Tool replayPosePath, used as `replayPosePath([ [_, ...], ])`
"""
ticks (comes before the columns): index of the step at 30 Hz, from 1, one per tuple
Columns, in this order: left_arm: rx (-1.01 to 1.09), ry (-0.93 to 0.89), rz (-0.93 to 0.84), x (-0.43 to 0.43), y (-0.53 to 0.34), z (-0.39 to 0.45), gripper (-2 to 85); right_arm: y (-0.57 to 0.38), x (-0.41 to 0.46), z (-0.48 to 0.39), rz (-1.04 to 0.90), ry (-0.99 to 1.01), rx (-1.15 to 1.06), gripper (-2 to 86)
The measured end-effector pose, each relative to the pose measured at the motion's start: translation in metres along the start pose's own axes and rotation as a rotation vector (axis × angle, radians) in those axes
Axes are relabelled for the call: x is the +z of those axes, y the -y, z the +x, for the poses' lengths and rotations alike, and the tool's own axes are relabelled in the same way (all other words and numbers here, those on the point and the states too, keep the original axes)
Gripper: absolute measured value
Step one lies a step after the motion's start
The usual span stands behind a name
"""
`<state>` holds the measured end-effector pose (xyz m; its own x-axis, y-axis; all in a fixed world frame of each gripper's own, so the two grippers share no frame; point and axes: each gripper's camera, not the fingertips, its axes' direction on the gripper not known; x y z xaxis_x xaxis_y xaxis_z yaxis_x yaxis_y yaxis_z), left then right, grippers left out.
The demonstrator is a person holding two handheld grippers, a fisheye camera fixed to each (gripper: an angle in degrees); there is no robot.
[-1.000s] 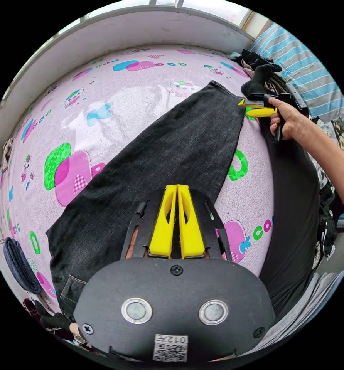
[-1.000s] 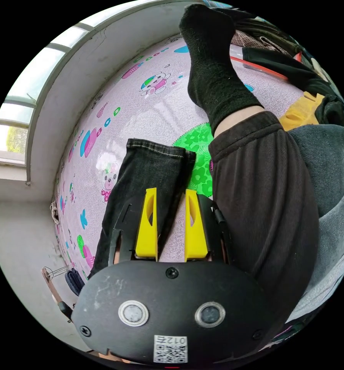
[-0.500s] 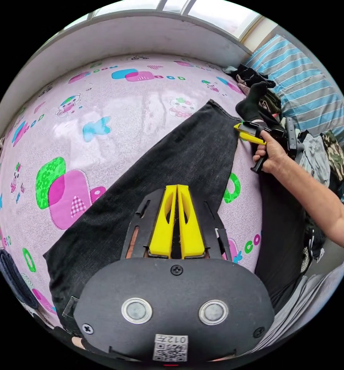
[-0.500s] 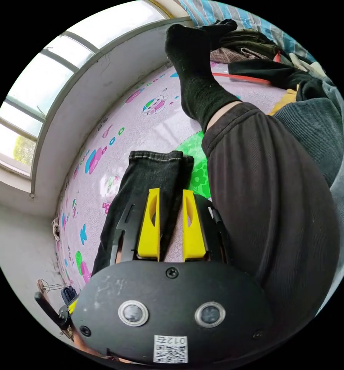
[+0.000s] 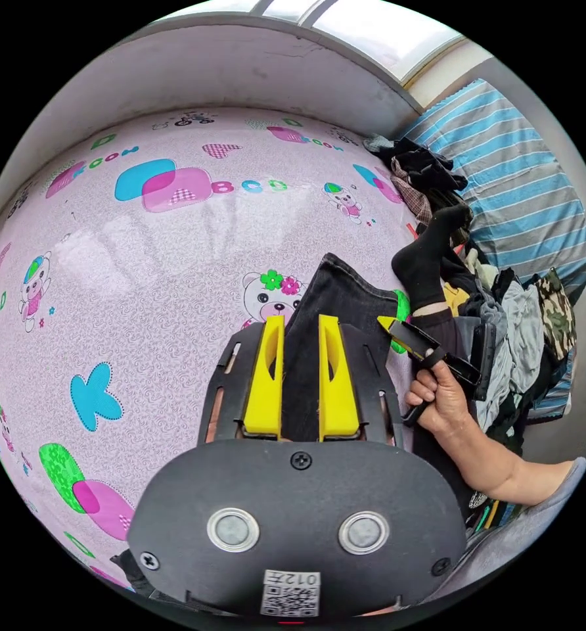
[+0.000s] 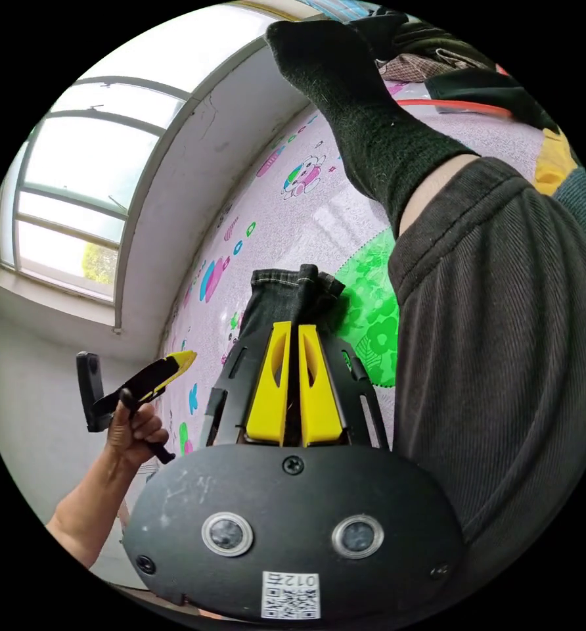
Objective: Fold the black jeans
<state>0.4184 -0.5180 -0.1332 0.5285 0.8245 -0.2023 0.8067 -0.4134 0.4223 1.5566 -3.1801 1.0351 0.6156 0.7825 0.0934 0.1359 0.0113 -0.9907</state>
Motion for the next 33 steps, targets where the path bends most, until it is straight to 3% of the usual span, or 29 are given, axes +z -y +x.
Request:
replayPosePath([
  [7, 0.056, 0.007, -0.118, 0.039, 0.044, -0.001, 11.2, -0.013, -0.009, 0.042, -0.030, 0.154, 0.080, 0.1],
  [13, 0.238, 0.032, -0.242, 0.089, 0.059, 0.039, 10.6, -0.028, 0.004, 0.072, -0.049, 0.198, 0.105, 0.1],
  [21, 0.472, 0.222, -0.241, 0.110, 0.037, 0.072, 3.4, -0.057, 0.033, 0.112, -0.061, 0.238, 0.119, 0.0],
  [24, 0.423, 0.177, -0.246, 0.109, 0.032, 0.063, 1.7, -0.073, 0.044, 0.126, -0.063, 0.243, 0.091, 0.0],
  [30, 0.439, 0.121, -0.167, 0.050, 0.008, 0.048, 0.5, -0.116, 0.050, 0.119, 0.037, 0.219, -0.241, -0.1],
  [33, 0.439, 0.110, -0.092, -0.002, -0.027, 0.030, 0.4, -0.153, 0.056, 0.108, 0.056, 0.303, -0.425, -0.1],
])
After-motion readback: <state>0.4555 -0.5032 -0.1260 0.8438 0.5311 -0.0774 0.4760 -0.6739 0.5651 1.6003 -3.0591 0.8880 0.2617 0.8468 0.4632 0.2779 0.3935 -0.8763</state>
